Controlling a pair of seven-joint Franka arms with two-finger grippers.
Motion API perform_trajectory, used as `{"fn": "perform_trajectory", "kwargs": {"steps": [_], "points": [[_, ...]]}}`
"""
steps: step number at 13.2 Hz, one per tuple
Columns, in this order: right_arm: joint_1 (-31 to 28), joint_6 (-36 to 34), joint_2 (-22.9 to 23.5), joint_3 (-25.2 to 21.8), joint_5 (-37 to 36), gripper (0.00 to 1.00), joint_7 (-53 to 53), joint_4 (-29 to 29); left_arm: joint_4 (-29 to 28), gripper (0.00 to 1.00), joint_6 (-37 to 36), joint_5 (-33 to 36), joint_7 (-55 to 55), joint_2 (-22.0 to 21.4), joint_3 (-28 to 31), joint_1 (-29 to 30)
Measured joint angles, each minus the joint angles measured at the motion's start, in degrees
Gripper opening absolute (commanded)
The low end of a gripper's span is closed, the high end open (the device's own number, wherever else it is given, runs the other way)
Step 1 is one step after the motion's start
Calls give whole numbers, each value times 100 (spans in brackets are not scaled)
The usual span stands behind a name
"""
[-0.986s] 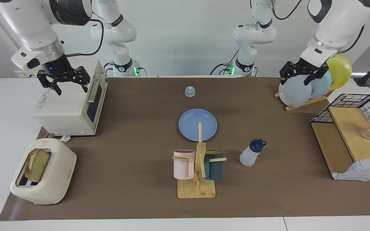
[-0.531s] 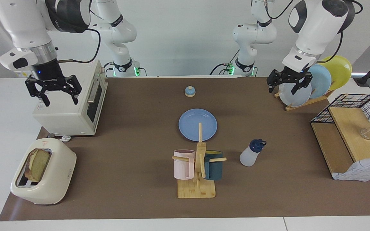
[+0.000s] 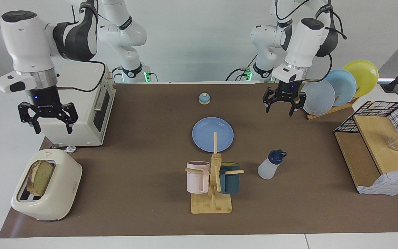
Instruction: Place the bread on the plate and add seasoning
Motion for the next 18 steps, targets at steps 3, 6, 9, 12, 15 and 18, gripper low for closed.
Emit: {"fn": "perform_trajectory", "kwargs": {"steps": [3, 6, 9, 12, 15, 18], "points": [[-221, 556, 378, -7, -108, 100, -2, -2, -741, 100, 1158, 0, -63, -7, -13, -71], [-228, 967, 618, -4, -154, 100, -4, 51, -1494, 100, 2642, -2, -445, 99, -31, -72], [-271, 1475, 987, -5, -306, 100, -92, 250, -1805, 100, 4040, -1, -1134, 685, -39, -164], [-337, 1633, 1187, -9, -306, 95, -245, 346, -1795, 100, 5014, -53, -1272, 1346, -38, -198], [-334, 1630, 1197, 1, -308, 61, -286, 351, -1661, 100, 5522, -397, -1281, 1834, -37, -321], [-340, 1629, 1198, -4, -308, 24, -557, 351, -1373, 100, 5742, -538, -1286, 2198, -30, -410]]}}
